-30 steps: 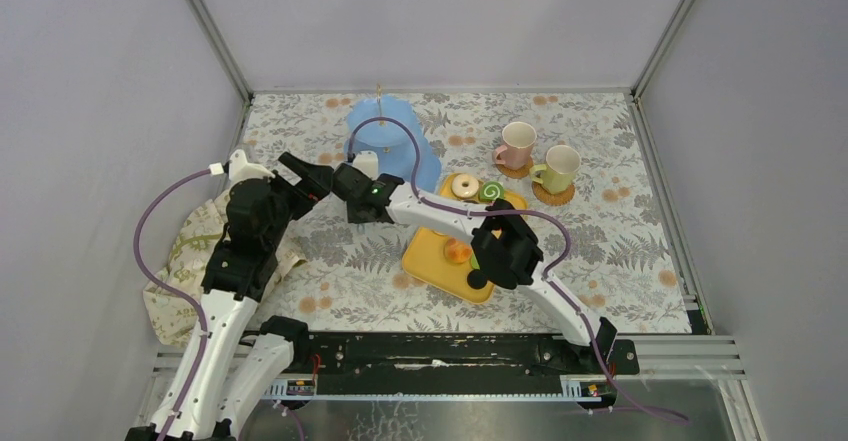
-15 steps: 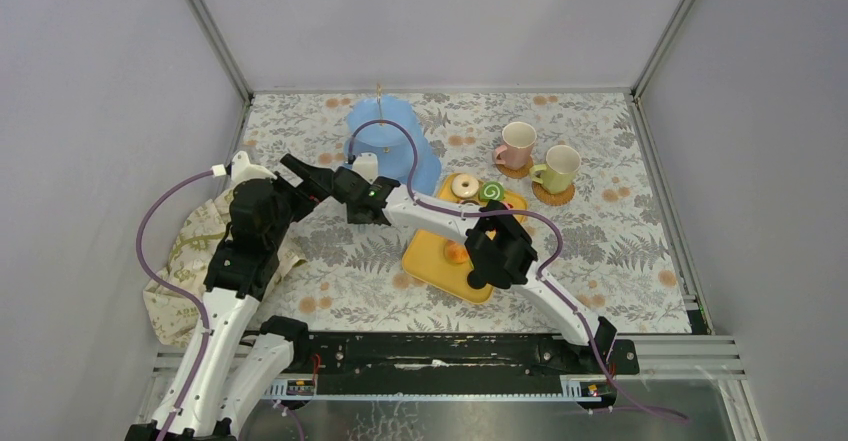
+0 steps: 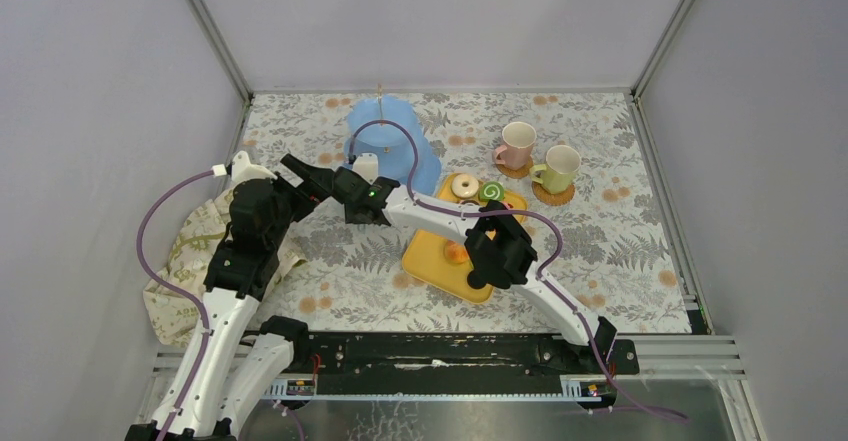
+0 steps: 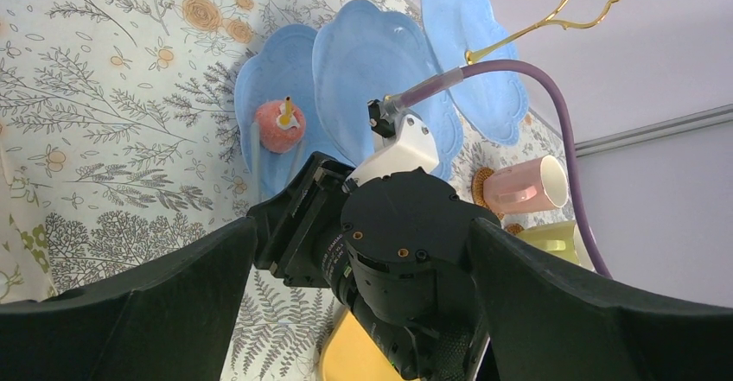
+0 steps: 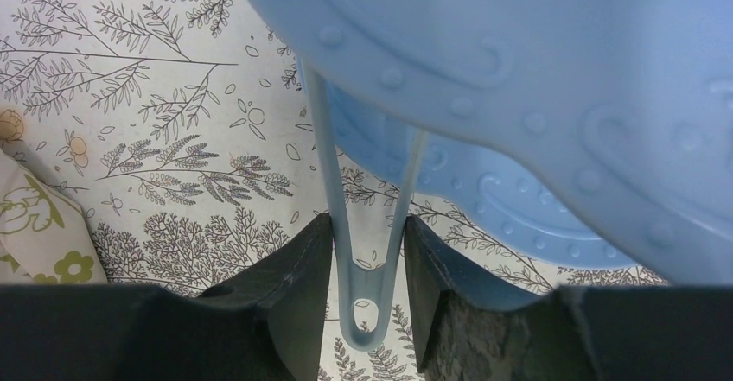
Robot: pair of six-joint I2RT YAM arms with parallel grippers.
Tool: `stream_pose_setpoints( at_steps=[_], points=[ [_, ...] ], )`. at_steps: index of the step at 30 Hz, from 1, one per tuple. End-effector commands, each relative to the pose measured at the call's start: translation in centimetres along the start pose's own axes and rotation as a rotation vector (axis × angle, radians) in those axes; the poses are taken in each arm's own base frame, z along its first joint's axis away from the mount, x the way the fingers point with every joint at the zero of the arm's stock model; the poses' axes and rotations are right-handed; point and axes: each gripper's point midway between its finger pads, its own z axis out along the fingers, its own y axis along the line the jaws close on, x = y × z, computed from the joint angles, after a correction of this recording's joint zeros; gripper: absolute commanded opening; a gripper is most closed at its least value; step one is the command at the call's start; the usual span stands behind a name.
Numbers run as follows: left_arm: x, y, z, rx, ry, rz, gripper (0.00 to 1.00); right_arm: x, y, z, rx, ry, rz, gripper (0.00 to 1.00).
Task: Serve the afternoon tea
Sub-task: Place the desert on the desert table.
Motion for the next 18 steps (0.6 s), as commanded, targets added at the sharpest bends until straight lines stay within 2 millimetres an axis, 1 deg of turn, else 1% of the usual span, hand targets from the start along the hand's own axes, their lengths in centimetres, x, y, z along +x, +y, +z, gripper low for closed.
stream_pose_setpoints(
  at_steps=[1,6,12,18],
  points=[
    [1.8,-0.3,-0.4,0.038,0.077,0.017,1.00,-1.9,0.8,-1.0,-0.024,-0.060,0.045,0.42],
    [1.6,-0.4,-0.4,0.039,0.073,0.016,1.00,-2.1,0.5,-1.5,-0.024,-0.067,0.046,0.42],
    [1.5,-0.4,-0.5,0.035,0.064,0.010,1.00,-2.2,0.7,-2.6,-0.029,-0.087,0.030,0.40],
    [1.2,-0.1,-0.4,0.018,0.049,0.008,1.00,-2.0,0.5,-3.2,-0.034,-0.098,0.022,0.37]
  ],
)
